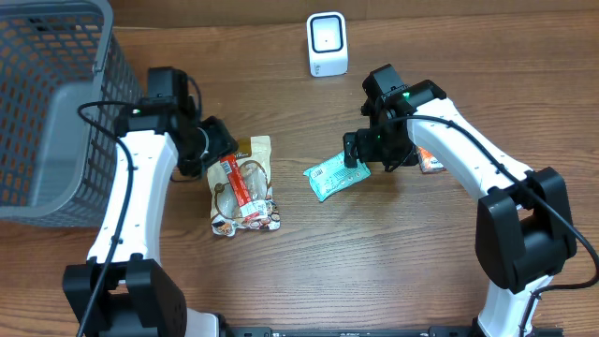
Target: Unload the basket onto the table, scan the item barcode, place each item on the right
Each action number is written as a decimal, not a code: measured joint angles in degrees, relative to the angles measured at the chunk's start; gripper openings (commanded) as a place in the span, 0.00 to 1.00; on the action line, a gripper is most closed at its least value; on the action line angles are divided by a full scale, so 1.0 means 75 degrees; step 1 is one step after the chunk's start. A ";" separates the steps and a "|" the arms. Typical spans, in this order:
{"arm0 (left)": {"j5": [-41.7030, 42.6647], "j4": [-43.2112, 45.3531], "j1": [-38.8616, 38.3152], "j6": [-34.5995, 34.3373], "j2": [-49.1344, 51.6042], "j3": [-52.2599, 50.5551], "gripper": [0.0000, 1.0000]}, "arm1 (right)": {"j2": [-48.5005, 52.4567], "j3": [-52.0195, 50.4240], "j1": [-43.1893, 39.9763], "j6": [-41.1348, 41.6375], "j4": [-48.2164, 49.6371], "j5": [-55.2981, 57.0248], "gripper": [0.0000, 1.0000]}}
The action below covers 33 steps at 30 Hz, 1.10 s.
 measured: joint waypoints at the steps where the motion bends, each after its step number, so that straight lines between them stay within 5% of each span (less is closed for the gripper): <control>1: 0.0064 0.0023 -0.0140 0.0000 0.0000 -0.0003 0.04 | 0.0000 -0.0003 -0.0003 -0.0003 0.0015 0.0000 0.98; 16: 0.0379 0.1571 -0.2524 0.0032 0.1332 -0.0023 0.04 | 0.0000 -0.0003 -0.0376 0.0000 0.0099 -0.0271 0.97; 22: 0.0458 0.2008 -0.2684 0.0032 0.2194 -0.0029 0.04 | 0.0000 0.0000 -0.0621 -0.0006 0.0079 -0.0527 0.87; 33: 0.0889 0.2343 -0.2684 0.0154 0.3258 -0.0035 0.04 | 0.0058 -0.0003 -0.0659 0.0017 0.0143 -0.0685 0.85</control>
